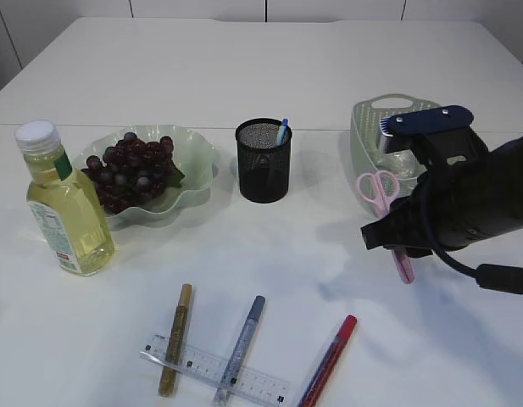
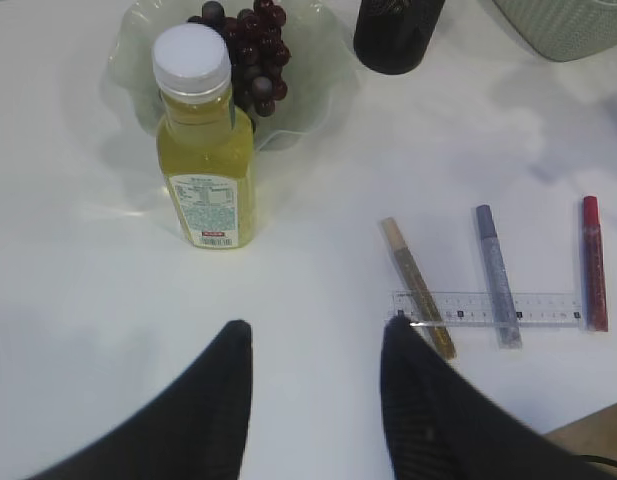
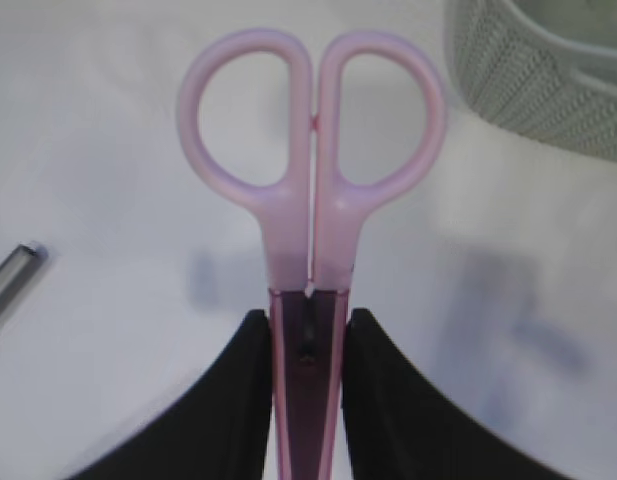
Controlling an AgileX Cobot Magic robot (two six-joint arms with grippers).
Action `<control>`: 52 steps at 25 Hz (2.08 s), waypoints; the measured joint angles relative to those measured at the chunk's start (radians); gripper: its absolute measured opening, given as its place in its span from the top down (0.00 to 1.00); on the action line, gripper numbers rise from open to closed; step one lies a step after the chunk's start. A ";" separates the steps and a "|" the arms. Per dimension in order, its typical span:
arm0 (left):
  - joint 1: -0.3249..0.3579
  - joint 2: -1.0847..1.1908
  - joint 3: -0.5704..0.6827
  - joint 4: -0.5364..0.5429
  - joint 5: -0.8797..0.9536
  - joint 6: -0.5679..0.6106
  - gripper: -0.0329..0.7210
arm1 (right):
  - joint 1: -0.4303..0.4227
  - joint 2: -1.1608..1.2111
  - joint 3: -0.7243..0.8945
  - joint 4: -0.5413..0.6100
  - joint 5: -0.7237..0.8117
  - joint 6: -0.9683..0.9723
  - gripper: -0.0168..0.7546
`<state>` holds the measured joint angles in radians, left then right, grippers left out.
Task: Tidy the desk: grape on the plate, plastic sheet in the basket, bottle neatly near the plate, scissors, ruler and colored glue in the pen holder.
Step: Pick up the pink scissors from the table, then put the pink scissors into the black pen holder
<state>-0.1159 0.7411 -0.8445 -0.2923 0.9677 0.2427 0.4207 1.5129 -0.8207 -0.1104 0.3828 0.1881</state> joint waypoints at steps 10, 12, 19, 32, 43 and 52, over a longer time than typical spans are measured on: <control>0.000 0.000 0.000 -0.002 -0.018 0.000 0.54 | 0.000 0.002 -0.063 -0.040 -0.103 0.000 0.73; 0.000 0.000 0.000 -0.004 -0.018 0.000 0.54 | 0.000 0.013 -0.082 -0.047 -0.121 0.000 0.73; 0.000 0.000 0.000 -0.005 -0.018 0.000 0.54 | 0.000 0.053 -0.103 -0.062 -0.250 -0.002 0.73; 0.000 0.000 0.000 -0.006 -0.020 0.000 0.54 | 0.000 0.121 -0.107 -0.132 -0.577 -0.002 0.73; 0.000 0.000 0.000 -0.007 -0.020 0.000 0.55 | 0.000 0.274 -0.267 -0.154 -0.735 -0.002 0.73; 0.000 0.000 0.000 -0.007 -0.020 0.000 0.55 | 0.000 0.409 -0.416 -0.160 -0.815 -0.003 0.73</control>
<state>-0.1159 0.7411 -0.8445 -0.2996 0.9474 0.2427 0.4207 1.9217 -1.2364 -0.2704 -0.4319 0.1849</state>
